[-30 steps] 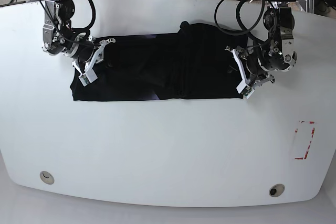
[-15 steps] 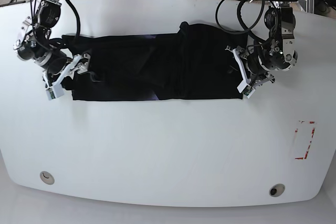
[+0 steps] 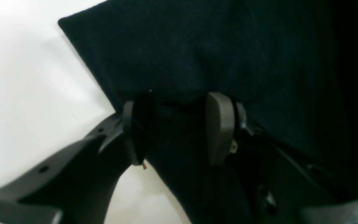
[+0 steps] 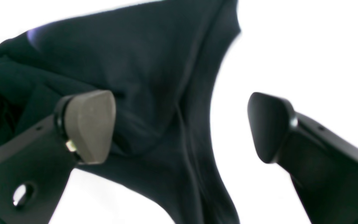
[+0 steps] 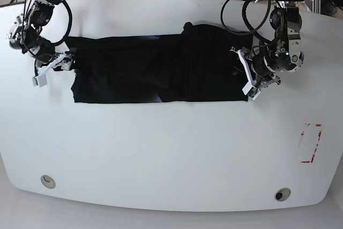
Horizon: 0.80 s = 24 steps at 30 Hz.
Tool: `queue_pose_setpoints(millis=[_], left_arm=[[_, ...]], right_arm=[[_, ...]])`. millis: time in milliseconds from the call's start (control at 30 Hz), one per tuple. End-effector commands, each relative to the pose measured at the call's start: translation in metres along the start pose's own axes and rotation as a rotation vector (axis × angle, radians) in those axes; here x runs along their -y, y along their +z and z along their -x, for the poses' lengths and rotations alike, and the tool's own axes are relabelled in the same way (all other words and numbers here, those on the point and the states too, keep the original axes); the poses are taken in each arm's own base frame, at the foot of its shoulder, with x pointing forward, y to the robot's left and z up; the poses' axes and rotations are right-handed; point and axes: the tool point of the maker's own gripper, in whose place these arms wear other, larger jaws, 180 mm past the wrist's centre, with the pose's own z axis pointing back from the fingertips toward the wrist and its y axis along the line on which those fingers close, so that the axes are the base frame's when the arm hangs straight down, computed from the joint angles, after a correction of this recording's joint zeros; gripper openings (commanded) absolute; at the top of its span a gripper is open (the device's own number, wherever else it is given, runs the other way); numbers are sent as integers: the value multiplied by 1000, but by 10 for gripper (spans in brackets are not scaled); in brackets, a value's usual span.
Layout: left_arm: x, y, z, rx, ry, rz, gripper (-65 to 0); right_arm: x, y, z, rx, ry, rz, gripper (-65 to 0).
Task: Layout the t-shirt on the table in an organized manner, then fold the t-shirt properly
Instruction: 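Grasp the strip's other end with the right gripper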
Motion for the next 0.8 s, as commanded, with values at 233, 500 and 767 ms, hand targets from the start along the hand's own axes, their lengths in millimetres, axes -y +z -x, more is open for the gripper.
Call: queue_pose_setpoints(millis=[233,500,767], left_arm=[[-5,2,13,-67,-15,-19,-376],[-4,2,12,-64,-17,-20,-376],[9,-4,11,-74,-45,12,-376]], right_arm=[[-28,-20,1,-2,24,-77,0],[-59,-42,17,-30,8,-152,0],[-66,-47,16,-38,19,-168,-266]])
